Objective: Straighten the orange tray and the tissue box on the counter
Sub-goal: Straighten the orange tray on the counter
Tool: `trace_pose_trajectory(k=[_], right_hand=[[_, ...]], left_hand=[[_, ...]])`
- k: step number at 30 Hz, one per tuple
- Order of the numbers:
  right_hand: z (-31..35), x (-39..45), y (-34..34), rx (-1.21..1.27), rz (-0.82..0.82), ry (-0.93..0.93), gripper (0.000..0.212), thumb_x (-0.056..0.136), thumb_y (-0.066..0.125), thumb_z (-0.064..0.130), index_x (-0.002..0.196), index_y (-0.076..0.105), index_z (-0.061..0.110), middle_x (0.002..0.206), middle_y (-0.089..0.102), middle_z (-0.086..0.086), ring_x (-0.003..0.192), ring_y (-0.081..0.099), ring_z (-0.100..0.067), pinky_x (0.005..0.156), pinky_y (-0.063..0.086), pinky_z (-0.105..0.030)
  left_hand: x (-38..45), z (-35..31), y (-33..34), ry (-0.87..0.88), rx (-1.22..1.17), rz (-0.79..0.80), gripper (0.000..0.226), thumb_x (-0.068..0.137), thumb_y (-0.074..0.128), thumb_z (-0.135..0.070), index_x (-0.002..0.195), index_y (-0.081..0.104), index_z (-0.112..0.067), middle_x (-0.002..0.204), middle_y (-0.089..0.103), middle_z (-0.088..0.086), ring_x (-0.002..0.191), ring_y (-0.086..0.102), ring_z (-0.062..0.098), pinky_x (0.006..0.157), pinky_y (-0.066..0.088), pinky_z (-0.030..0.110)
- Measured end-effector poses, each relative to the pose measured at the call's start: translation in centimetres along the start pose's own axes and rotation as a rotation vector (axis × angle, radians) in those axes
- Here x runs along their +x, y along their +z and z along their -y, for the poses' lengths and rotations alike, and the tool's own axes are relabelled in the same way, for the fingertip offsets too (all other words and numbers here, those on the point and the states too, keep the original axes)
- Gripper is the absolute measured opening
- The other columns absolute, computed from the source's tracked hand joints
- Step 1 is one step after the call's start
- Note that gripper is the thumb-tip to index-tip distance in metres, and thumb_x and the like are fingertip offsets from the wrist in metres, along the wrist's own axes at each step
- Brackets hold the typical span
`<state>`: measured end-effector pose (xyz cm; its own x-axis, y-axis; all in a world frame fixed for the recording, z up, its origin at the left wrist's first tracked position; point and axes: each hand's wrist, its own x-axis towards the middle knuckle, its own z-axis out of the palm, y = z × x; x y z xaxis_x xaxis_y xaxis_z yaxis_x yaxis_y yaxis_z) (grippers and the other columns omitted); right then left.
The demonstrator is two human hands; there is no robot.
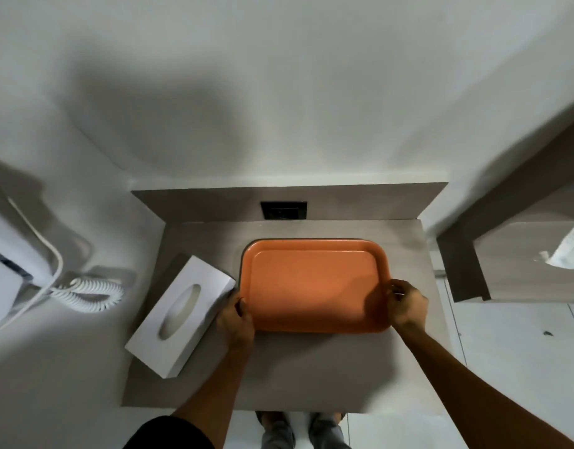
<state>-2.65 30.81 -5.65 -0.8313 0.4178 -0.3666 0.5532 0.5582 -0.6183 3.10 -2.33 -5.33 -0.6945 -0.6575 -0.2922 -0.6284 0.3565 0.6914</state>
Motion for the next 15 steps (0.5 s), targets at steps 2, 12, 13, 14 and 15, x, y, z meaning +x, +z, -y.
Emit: trace_pose_trajectory(k=[2,12,13,14,15], right_hand=[[-0.4,-0.1,0.5,0.020,-0.003,0.010,0.030,0.110,0.063,0.003,0.137,0.074,-0.002,0.130,0.080,-0.027,0.120,0.076,-0.047,0.112,0.061,-0.055],[-4.7,-4.5,2.0,-0.169,0.020,-0.479,0.082,0.106,0.057,0.056,0.173,0.034,0.015,0.174,0.043,-0.018,0.158,0.043,-0.039,0.130,0.039,-0.065],[-5.5,-5.3,2.4,-0.253,0.063,-0.614,0.083,0.108,0.053,0.058,0.176,0.028,0.018,0.180,0.036,-0.013,0.164,0.037,-0.034,0.133,0.033,-0.065],[-6.3,-6.1,2.8,-0.318,0.128,-0.733,0.083,0.109,0.050,0.058,0.178,0.022,0.021,0.185,0.026,-0.007,0.170,0.027,-0.029,0.137,0.026,-0.065],[-7.1,-6.9,3.3,-0.369,0.199,-0.822,0.084,0.110,0.050,0.057,0.179,0.016,0.024,0.188,0.016,-0.003,0.175,0.018,-0.026,0.139,0.020,-0.065]], left_hand=[[0.4,0.3,0.3,-0.012,0.001,-0.002,0.033,0.108,0.057,-0.009,0.135,0.070,0.005,0.134,0.072,0.029,0.129,0.067,0.044,0.114,0.049,0.054],[-4.6,0.3,1.6,-0.112,-0.056,-0.054,0.081,0.103,0.045,-0.061,0.153,0.048,0.002,0.156,0.048,0.031,0.144,0.050,0.046,0.122,0.042,0.061],[-6.0,0.9,1.6,0.000,0.028,-0.033,0.096,0.097,0.037,-0.074,0.158,0.044,-0.001,0.161,0.042,0.029,0.148,0.046,0.045,0.124,0.039,0.061],[-7.0,1.7,1.6,0.134,0.122,0.017,0.105,0.092,0.031,-0.082,0.162,0.039,-0.005,0.168,0.036,0.025,0.153,0.040,0.043,0.127,0.035,0.061],[-7.7,2.7,1.6,0.281,0.222,0.087,0.105,0.091,0.031,-0.083,0.166,0.034,-0.009,0.174,0.028,0.021,0.159,0.034,0.040,0.130,0.031,0.060]])
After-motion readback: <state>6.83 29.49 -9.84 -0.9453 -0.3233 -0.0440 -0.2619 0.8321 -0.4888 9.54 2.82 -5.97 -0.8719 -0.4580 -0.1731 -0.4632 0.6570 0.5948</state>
